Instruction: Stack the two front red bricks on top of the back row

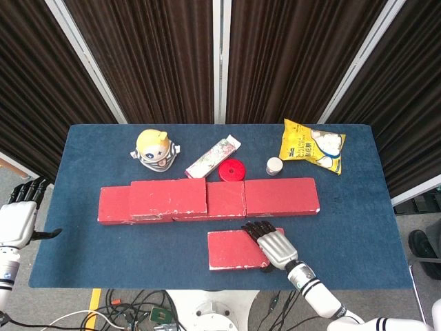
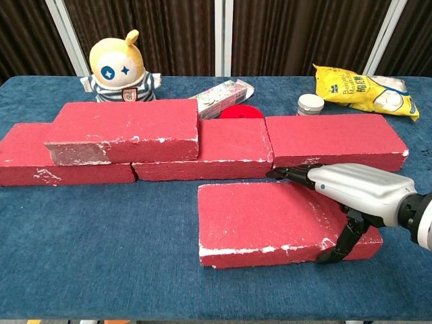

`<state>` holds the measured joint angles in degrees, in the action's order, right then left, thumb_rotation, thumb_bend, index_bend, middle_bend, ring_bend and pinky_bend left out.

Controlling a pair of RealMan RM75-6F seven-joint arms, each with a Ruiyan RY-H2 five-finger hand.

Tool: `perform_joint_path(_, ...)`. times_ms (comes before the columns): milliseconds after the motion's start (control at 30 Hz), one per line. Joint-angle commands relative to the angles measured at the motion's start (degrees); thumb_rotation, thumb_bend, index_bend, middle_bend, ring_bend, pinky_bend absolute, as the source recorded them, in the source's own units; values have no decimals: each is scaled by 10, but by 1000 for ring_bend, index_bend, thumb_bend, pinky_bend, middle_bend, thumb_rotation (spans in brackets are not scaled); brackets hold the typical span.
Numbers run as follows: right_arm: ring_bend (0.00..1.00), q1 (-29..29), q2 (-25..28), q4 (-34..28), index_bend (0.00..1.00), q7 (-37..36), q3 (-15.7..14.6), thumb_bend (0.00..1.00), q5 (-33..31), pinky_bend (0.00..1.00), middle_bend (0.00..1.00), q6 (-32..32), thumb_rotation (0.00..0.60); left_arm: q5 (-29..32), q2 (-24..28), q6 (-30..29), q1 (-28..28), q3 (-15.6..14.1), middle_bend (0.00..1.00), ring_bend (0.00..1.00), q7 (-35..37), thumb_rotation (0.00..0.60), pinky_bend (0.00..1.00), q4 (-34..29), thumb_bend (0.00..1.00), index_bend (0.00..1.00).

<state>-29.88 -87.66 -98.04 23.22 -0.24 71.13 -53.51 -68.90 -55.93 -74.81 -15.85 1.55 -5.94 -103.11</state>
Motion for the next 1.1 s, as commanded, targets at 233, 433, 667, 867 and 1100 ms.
perform_joint_path(233, 1, 3, -2, 12, 0, -25, -7, 45, 21, 0, 173, -8, 600, 0, 2, 11, 5, 6, 0, 0, 5, 600, 0, -1, 0, 18)
perform_joint_path(433, 33, 7, 6, 7, 0, -36, -9, 59, 32, 0, 207, -18, 600, 1, 2, 17, 7, 10, 0, 0, 4, 600, 0, -2, 0, 18)
perform_joint_path(667, 50, 11, 25, -7, 0, -59, -12, 71, 67, 0, 219, -37, 600, -2, 1, 21, 10, 13, 0, 0, 5, 600, 0, -4, 0, 19)
perform_joint_path(867, 50, 14, 73, -40, 0, -66, -9, 77, 106, 0, 219, -67, 600, -4, 6, 21, 13, 16, 0, 0, 7, 600, 0, -11, 0, 19)
perform_joint_path(1100, 50, -9, 151, -50, 0, -63, 36, 78, 90, 0, 218, -62, 600, -5, 10, 20, 16, 21, 0, 0, 11, 600, 0, -16, 0, 18)
